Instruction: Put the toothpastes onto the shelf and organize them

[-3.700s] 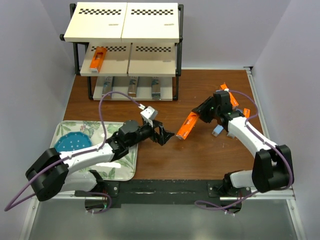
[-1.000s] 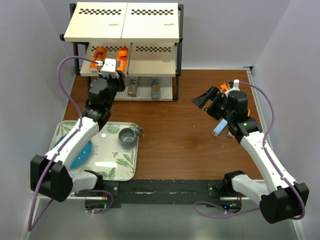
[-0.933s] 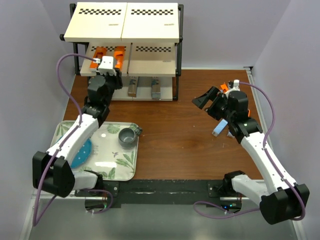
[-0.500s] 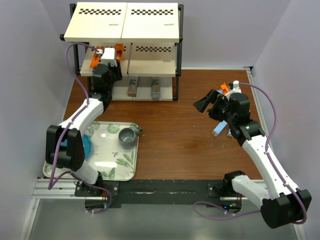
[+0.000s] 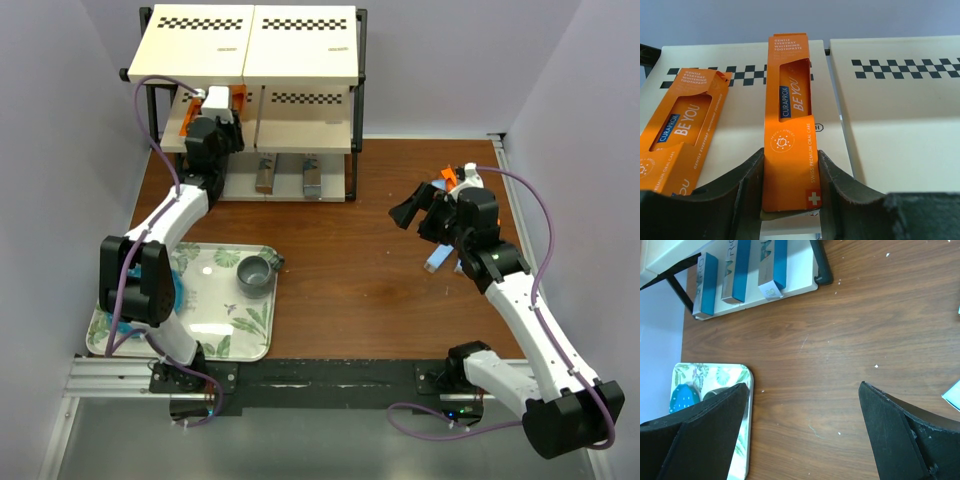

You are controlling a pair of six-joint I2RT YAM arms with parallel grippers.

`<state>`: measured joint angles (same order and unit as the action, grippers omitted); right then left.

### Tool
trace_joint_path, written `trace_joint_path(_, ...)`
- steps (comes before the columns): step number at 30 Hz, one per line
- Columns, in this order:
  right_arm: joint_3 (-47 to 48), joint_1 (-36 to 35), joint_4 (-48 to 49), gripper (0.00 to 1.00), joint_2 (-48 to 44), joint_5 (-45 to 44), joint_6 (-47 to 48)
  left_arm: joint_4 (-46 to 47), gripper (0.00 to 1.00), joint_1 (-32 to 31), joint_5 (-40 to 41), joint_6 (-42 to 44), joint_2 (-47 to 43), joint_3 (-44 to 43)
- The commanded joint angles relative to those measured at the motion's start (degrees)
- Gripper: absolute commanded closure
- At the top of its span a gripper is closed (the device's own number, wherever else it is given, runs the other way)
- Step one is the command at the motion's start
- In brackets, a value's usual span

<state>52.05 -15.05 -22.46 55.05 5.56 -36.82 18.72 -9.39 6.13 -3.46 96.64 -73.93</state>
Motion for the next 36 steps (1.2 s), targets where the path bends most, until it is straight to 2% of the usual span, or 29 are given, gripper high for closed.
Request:
trace_joint_path(1, 1.6, -0.2, 0.7, 0.01, -1.1, -0.8, 1.4, 3.0, 0.56, 0.4, -1.2, -0.1, -0.9, -1.5)
trace_joint_path(8, 1.7, -0.2, 0.5, 0.02, -0.9, -0.9, 1.1, 1.2, 0.43, 0.4, -1.3, 0.7, -0.7, -1.7)
trace_joint_path(13, 1.9, -0.2, 0.2, 0.02, -0.9, -0.9, 1.1, 0.3, 0.40, 0.4, -0.9, 0.7, -1.3, -1.6)
trace_joint_path(15, 1.9, -0.2, 0.2, 0.02, -0.9, -0.9, 1.1, 0.2, 0.40, 0.4, -0.8, 1.0, -1.7, -1.3)
trace_joint_path(22, 1.8, -0.2, 0.4, 0.01, -0.9, -0.8, 1.0, 0.0, 0.54, 0.4, -1.3, 1.4, -2.5, -0.5)
trace_joint_path(25, 1.8, -0.2, 0.2, 0.02, -1.0, -0.8, 1.1, 0.0, 0.56, 0.4, -2.0, 1.6, -2.7, -0.2)
trace_joint_path(36, 1.4, -0.3, 0.3, 0.02, -1.3, -0.9, 1.0, -1.6, 0.57, 0.5, -1.7, -1.0, -3.8, 0.1)
